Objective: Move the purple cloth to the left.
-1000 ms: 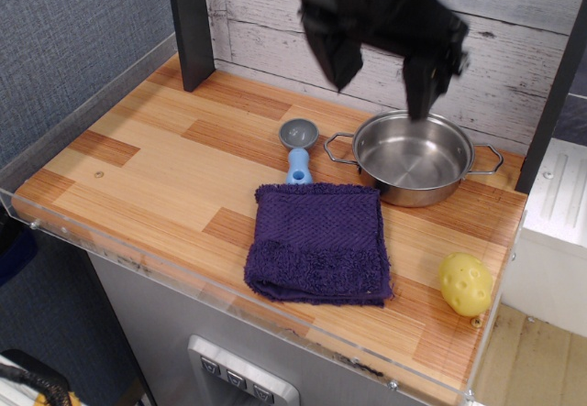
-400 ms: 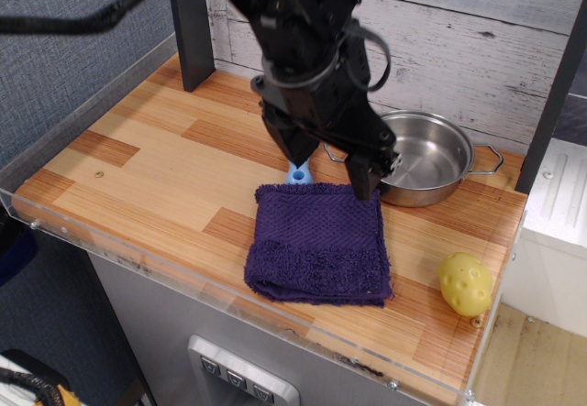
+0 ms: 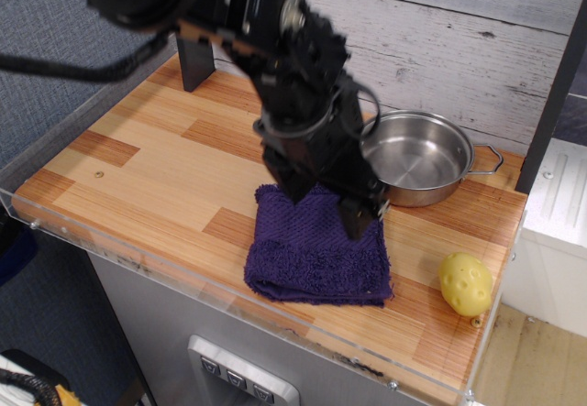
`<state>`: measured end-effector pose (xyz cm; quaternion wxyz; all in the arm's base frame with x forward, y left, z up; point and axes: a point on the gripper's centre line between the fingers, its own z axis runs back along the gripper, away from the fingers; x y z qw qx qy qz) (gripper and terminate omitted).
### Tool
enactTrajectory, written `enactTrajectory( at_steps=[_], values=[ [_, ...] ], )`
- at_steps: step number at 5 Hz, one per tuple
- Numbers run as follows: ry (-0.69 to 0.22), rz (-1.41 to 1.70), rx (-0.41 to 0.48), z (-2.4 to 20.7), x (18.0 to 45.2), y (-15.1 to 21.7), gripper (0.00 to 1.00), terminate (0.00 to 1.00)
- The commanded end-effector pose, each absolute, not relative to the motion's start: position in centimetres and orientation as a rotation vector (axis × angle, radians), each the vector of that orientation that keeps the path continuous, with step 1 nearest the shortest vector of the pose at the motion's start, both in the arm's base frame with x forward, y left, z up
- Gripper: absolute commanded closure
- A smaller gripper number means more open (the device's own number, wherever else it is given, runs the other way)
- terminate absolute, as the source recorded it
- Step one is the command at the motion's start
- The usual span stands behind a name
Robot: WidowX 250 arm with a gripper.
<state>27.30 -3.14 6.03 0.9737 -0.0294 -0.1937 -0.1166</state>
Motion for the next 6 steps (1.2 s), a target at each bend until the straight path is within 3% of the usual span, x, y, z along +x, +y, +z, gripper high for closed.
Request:
enactTrajectory(
  at_steps=[1,6],
  values=[
    [-0.328,-0.257,-0.04,4.1,26.6,-2.5,0.0,0.0],
    [-0.177,-0.177,-0.018,0.6,26.1,-1.1,0.0,0.0]
  ],
)
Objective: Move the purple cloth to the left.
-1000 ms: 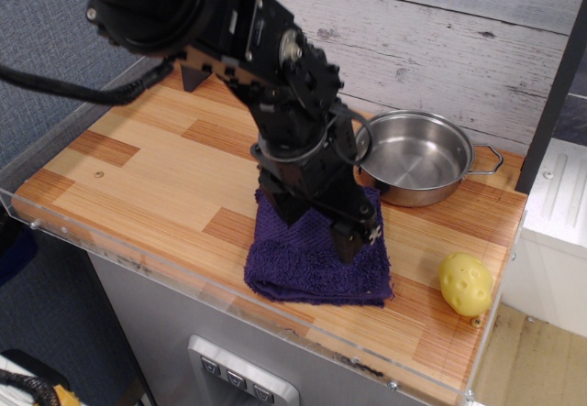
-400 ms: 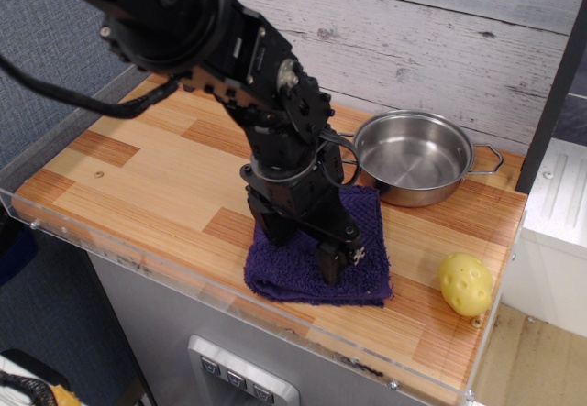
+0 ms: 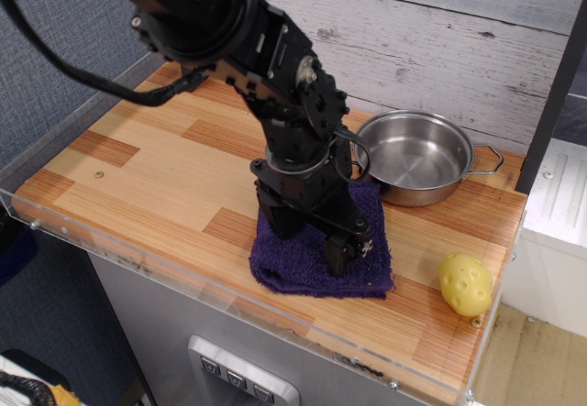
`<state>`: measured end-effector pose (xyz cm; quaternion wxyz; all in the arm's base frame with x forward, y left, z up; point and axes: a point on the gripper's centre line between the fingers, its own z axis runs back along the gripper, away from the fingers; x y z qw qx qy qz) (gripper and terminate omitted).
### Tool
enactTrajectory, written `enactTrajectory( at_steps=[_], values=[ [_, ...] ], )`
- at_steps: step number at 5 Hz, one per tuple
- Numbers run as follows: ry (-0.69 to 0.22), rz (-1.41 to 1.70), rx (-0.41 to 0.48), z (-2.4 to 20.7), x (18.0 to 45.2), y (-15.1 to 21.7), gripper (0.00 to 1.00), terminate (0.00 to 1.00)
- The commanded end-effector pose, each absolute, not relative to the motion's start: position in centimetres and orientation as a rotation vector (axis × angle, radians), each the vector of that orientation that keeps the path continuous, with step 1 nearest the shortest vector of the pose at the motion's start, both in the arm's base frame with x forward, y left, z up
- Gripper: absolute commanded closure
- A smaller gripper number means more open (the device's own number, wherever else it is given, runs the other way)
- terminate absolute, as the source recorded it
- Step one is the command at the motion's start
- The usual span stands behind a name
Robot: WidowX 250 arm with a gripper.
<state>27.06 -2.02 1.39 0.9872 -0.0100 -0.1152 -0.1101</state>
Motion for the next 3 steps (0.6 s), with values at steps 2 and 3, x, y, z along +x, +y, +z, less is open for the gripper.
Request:
enactTrajectory(
  at_steps=[2,3],
  values=[
    [-0.137,-0.115,-0.006,1.2,24.5,1.1,0.0,0.0],
    [-0.137,-0.063,0.003,1.5,24.0,3.5,0.0,0.0]
  ],
)
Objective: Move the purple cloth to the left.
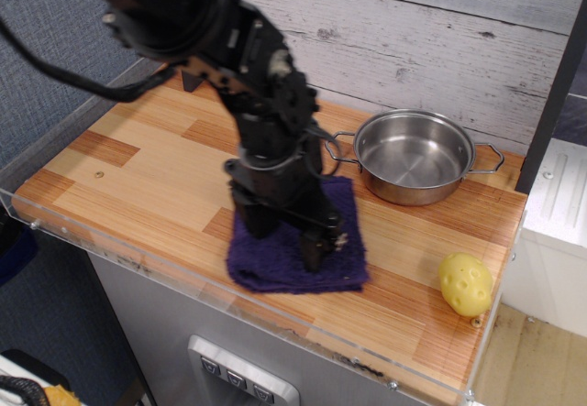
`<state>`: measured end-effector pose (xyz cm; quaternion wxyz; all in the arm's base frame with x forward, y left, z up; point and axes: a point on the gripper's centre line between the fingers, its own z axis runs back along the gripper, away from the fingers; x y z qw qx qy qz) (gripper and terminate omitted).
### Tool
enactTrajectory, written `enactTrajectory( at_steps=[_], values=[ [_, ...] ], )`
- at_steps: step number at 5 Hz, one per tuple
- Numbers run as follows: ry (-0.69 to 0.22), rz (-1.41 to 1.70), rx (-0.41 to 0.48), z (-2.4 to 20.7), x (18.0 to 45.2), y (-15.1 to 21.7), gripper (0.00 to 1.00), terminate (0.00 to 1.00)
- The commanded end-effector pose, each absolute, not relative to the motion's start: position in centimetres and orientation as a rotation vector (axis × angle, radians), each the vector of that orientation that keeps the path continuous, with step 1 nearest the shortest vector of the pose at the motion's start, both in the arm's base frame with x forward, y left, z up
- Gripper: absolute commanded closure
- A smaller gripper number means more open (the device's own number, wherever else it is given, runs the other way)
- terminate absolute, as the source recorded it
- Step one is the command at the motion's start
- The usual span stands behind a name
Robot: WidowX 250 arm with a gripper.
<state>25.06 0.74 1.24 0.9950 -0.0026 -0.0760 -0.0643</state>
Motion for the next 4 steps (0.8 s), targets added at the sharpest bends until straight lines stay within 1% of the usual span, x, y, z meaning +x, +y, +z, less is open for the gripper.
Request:
enactTrajectory(
  at_steps=[1,2,4],
  values=[
    [-0.159,-0.004,0.007,2.1,24.3,6.2,0.0,0.0],
    [-0.173,0.059,0.017,2.3,24.2,9.0,0.0,0.0],
    [-0.165,0.167,0.035,1.7,23.8,14.7,0.0,0.0]
  ],
)
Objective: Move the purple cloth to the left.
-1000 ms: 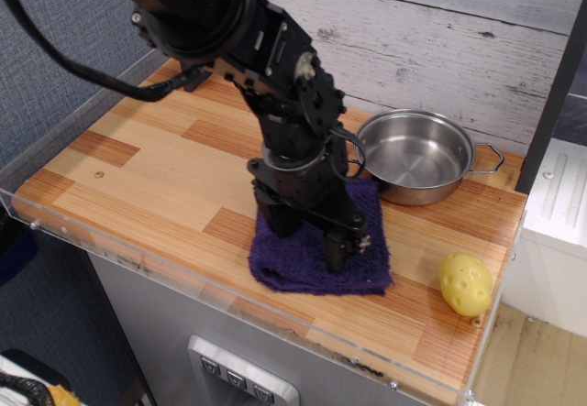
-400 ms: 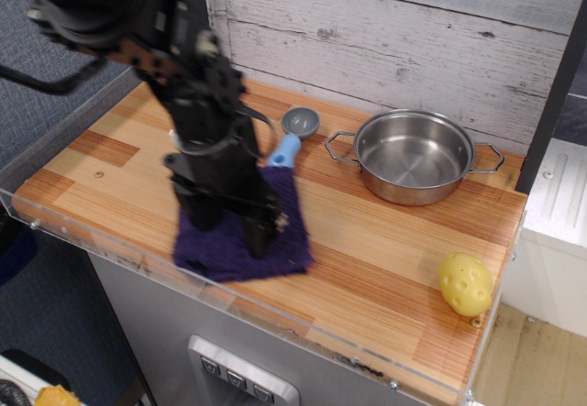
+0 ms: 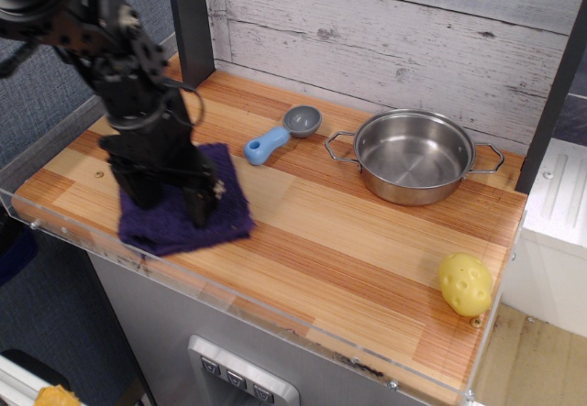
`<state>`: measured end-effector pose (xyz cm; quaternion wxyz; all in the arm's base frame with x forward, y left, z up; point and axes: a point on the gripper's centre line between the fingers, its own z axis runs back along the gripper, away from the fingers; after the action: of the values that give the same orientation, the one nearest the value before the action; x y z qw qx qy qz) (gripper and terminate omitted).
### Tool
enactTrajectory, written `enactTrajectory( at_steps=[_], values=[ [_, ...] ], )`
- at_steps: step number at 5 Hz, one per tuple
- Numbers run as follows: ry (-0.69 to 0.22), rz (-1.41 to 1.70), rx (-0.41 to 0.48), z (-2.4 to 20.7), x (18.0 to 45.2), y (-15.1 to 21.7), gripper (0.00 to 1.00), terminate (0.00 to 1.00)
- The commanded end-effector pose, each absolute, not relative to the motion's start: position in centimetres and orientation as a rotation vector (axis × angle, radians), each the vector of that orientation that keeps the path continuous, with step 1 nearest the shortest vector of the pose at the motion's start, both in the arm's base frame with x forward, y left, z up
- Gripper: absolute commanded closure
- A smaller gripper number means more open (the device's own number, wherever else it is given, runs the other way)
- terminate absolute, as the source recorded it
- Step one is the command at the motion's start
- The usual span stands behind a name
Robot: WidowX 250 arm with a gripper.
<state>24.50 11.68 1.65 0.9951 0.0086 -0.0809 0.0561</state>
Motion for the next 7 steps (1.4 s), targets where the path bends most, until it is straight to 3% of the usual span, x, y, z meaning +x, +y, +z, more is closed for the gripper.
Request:
enactTrajectory(
  at_steps=[1,3,5,7],
  values=[
    [-0.165,0.206,0.04,1.5,24.0,16.8,0.0,0.0],
    [-0.185,0.244,0.056,2.2,24.2,19.6,0.0,0.0],
    [-0.223,0.226,-0.001,4.3,24.9,18.4,0.0,0.0],
    [-0.332,0.193,0.031,10.6,27.8,16.5,0.0,0.0]
  ],
)
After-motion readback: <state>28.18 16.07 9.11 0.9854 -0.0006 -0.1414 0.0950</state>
